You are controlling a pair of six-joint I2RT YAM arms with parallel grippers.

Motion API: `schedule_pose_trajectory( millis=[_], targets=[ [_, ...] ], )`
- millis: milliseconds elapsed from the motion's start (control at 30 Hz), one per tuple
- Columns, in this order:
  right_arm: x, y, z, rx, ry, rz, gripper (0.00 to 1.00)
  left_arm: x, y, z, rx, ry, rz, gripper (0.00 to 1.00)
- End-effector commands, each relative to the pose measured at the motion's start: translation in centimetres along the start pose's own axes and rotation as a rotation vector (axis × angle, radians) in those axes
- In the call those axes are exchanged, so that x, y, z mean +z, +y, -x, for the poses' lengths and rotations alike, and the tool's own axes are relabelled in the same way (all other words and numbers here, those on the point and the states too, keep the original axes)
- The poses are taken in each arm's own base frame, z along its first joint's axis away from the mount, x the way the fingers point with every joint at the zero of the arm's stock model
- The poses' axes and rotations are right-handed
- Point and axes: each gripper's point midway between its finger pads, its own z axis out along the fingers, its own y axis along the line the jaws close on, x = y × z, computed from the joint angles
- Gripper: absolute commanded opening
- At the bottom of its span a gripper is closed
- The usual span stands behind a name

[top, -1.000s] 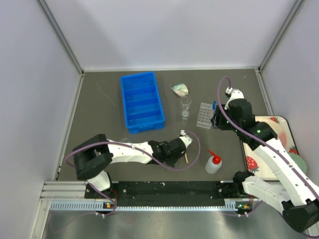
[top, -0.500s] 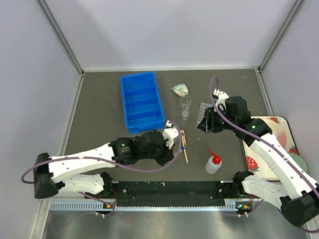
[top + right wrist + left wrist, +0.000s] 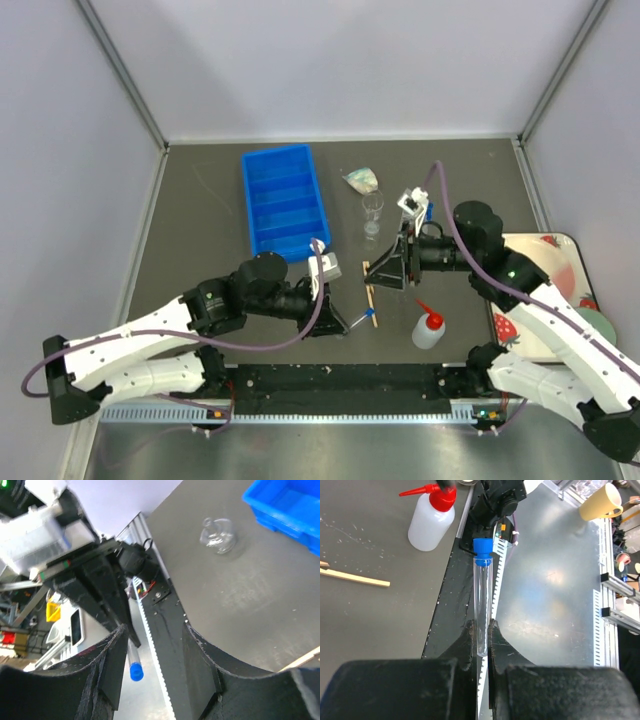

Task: Organize the chemistry lab equipment

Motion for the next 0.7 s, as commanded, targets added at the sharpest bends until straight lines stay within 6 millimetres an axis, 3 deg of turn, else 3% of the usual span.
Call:
schedule_pose_trajectory(
  millis=[0,167,533,667],
  targets=[
    [0.0,3.1,-0.6,-0.018,-0.013,0.122,0.47,-0.9,-1.7,1.7,0.032,-0.071,-0.122,0.00],
    [0.4,3.3,-2.3,-0.004,0.015,0.126,0.47,-1.8,-1.4,2.9,0.021,-0.118,-0.166,0.00],
    [1.7,5.0,-3.7,-0.010,0.053,0.186,0.46,-2.2,-0.8,3.7,0.011,-0.133,-0.182,0.00],
    [2.0,5.1,-3.8,-0.015,0.057,0.187,0.37,-2.1,-0.6,3.6,0.006,-0.132,-0.176,0.00]
  ],
)
